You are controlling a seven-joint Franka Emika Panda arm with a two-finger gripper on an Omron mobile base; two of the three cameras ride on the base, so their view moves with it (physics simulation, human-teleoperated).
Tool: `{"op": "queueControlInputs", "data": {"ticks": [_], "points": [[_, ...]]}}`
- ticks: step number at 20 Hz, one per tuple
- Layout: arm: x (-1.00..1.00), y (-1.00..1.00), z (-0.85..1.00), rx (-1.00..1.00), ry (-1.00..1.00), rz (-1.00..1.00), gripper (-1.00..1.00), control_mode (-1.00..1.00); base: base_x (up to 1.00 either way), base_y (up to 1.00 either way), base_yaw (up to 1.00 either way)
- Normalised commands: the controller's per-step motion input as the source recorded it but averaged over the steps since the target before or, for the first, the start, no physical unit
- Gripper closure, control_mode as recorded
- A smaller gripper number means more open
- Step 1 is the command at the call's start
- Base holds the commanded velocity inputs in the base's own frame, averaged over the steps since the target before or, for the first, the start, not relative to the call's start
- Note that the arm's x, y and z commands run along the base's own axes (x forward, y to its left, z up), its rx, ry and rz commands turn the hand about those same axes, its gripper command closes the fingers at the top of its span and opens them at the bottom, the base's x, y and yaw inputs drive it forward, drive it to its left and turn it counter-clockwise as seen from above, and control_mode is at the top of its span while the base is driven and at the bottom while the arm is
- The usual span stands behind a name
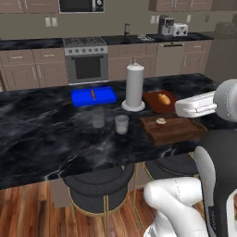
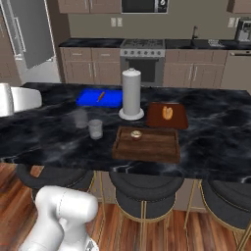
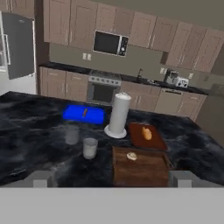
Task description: Take the cake and cupcake from the fridge and place them on the empty tray on the dining counter.
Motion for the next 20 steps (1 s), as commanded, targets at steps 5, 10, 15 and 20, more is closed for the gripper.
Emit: {"op": "queueControlInputs", "data": {"ticks": [5,10,15,20], "points": [[0.00,0.00,0.00,0.00,0.00,0.00,-1.00,1.00,-0.65,1.00,0.18],[0.00,0.00,0.00,0.00,0.00,0.00,-1.00,1.00,-0.35,1.00,0.25],[0.00,0.00,0.00,0.00,0.00,0.00,-1.00,1.00,-0.41,1.00,0.36],[0.00,0.00,0.00,0.00,0.00,0.00,-1.00,1.00,-0.16,1.00,0.54]]}}
